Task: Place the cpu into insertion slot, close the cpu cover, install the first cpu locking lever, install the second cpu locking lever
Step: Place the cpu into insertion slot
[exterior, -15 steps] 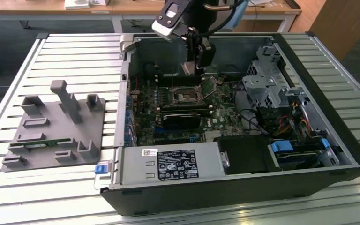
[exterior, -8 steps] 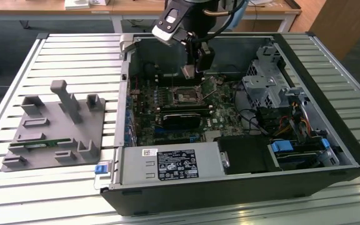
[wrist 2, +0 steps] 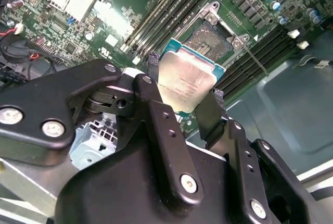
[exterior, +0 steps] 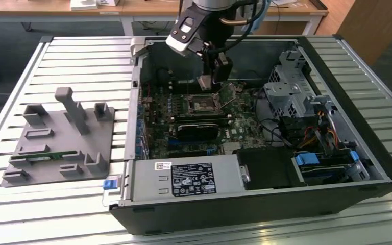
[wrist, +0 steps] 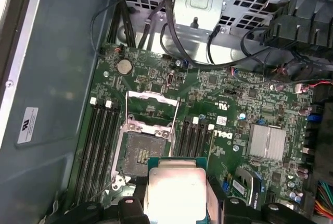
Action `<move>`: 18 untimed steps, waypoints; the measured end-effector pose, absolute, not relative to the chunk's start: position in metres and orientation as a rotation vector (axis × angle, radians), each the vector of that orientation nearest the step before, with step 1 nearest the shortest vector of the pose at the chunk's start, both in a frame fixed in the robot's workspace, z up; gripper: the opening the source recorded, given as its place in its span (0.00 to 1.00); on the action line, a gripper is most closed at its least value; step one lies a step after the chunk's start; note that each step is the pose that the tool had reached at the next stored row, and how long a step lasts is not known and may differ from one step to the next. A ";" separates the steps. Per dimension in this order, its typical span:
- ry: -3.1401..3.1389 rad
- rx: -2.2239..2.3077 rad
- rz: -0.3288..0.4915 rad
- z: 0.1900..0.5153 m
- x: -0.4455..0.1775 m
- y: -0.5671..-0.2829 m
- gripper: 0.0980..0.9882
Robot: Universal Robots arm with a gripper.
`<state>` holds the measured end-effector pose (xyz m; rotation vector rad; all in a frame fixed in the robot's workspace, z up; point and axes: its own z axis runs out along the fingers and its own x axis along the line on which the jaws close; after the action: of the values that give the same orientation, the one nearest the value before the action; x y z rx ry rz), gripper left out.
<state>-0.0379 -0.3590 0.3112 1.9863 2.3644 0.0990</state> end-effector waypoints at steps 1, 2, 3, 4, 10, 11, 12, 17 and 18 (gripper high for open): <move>2.364 1.986 0.099 0.311 -0.038 -0.359 0.48; 2.364 1.986 0.099 0.310 -0.038 -0.359 0.48; 2.364 1.986 0.099 0.310 -0.038 -0.359 0.48; 2.364 1.986 0.099 0.309 -0.038 -0.359 0.48; 2.364 1.986 0.099 0.307 -0.038 -0.359 0.48; 2.364 1.986 0.099 0.306 -0.038 -0.359 0.48; 2.364 1.986 0.098 0.306 -0.038 -0.359 0.48; 2.364 1.987 0.099 0.306 -0.038 -0.359 0.48; 2.363 1.987 0.099 0.306 -0.038 -0.359 0.48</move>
<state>-0.0379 -0.3590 0.3058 1.9872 2.3635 0.0986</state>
